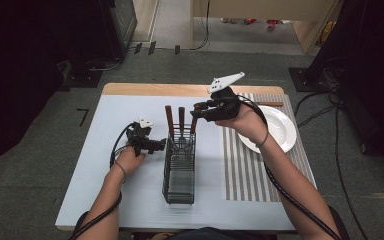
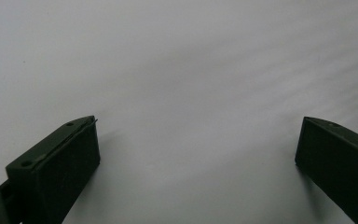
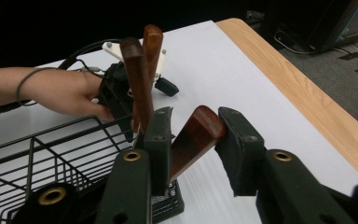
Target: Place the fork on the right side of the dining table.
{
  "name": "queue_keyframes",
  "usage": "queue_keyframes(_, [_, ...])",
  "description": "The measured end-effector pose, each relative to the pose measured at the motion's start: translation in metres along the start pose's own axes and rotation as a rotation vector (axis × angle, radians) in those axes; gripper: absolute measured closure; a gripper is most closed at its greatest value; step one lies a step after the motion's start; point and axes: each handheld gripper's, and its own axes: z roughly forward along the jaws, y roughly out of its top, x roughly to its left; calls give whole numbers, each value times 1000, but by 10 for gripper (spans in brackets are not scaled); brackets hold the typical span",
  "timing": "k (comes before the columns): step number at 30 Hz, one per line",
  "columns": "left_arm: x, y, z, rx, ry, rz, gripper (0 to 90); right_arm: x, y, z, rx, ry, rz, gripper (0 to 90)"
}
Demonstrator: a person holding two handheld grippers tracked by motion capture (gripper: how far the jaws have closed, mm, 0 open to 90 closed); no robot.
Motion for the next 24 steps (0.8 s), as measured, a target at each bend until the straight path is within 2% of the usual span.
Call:
queue_keyframes(1, [0, 0, 0, 0, 0, 0, 0, 1, 0, -3, 2, 10, 7, 728])
queue_keyframes(9, [0, 0, 0, 2, 0, 2, 0, 13, 1, -15, 27, 43, 16, 777])
queue_keyframes(18, [0, 0, 0, 2, 1, 3, 0, 25, 1, -25, 56, 77, 49, 796])
queue_keyframes(24, [0, 0, 0, 2, 0, 3, 0, 25, 0, -29, 59, 75, 71, 810])
